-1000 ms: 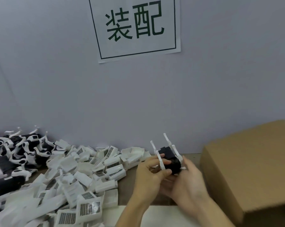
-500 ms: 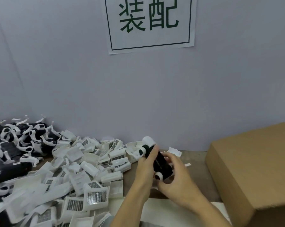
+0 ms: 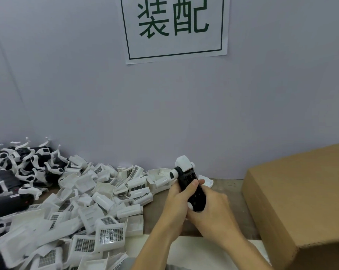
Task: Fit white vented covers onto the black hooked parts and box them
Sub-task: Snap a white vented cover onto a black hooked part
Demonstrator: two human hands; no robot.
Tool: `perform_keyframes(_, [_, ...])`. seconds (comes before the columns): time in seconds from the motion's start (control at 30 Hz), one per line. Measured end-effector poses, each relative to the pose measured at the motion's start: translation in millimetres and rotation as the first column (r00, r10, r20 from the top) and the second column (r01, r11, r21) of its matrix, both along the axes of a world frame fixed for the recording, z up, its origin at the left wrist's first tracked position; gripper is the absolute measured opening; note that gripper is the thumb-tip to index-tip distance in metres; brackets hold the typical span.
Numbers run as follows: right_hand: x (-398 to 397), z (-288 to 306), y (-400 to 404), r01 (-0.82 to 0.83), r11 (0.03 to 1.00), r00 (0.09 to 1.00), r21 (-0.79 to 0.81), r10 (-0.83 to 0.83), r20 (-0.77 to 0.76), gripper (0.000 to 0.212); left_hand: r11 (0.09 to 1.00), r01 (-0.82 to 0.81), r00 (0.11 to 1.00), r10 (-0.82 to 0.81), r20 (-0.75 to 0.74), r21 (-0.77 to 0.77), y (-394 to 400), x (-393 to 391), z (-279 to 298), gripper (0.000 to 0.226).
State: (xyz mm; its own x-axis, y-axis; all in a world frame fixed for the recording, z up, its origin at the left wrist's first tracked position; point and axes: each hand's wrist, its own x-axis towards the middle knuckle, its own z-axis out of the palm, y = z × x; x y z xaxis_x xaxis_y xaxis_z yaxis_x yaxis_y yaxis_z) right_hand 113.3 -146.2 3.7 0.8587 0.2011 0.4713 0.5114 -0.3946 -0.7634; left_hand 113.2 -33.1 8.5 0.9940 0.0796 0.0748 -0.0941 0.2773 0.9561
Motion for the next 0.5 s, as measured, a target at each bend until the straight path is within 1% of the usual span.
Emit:
perform_keyframes(0.1, [1.0, -4.4, -1.7, -0.076, 0.997, 0.993, -0.004, 0.075, -0.089, 0.027, 0.997, -0.043, 0.998, 0.04, 0.043, 0.068, -4.0, -1.6, -3.0, 0.024])
perform_keyframes(0.17, [2.0, -7.2, -2.2, -0.109, 0.994, 0.988, -0.015, 0.107, -0.109, 0.038, 0.982, -0.146, 0.986, 0.135, 0.096, 0.122, -6.9, -0.9, -4.5, 0.021])
perform_keyframes(0.23, [5.7, -9.0, -3.1, -0.066, 0.998, 0.992, -0.01, 0.065, -0.106, 0.045, 0.943, -0.278, 0.955, 0.251, 0.158, 0.182, -6.2, 0.2, -4.0, 0.02])
perform_keyframes(0.27, [6.4, -7.7, -4.0, -0.025, 0.999, 0.991, 0.024, 0.028, -0.127, 0.05, 0.919, -0.33, 0.937, 0.292, 0.191, 0.216, -4.1, 0.9, -3.3, 0.022])
perform_keyframes(0.3, [6.7, -6.5, -5.6, -0.007, 0.995, 0.987, 0.098, 0.023, -0.161, 0.052, 0.892, -0.368, 0.921, 0.312, 0.233, 0.262, -1.5, 1.4, -3.4, 0.024])
perform_keyframes(0.33, [6.9, -5.4, -7.3, -0.024, 0.979, 0.978, 0.203, 0.065, -0.196, 0.053, 0.862, -0.39, 0.909, 0.305, 0.285, 0.322, 0.5, 1.2, -4.0, 0.027])
perform_keyframes(0.4, [7.6, -2.9, -9.6, -0.09, 0.919, 0.947, 0.383, 0.198, -0.254, 0.065, 0.801, -0.367, 0.906, 0.193, 0.376, 0.473, 0.2, -1.1, -5.0, 0.036])
perform_keyframes(0.43, [8.2, -2.1, -10.0, -0.097, 0.892, 0.932, 0.441, 0.237, -0.276, 0.072, 0.768, -0.319, 0.917, 0.1, 0.387, 0.556, -1.2, -2.0, -6.3, 0.042])
perform_keyframes(0.47, [8.8, -1.2, -10.1, -0.075, 0.869, 0.928, 0.488, 0.24, -0.286, 0.075, 0.726, -0.262, 0.928, 0.009, 0.373, 0.635, -3.3, -3.1, -7.5, 0.046])
perform_keyframes(0.5, [10.3, -0.8, -10.1, -0.032, 0.851, 0.935, 0.524, 0.211, -0.284, 0.07, 0.682, -0.217, 0.935, -0.06, 0.35, 0.699, -5.2, -4.1, -8.2, 0.047])
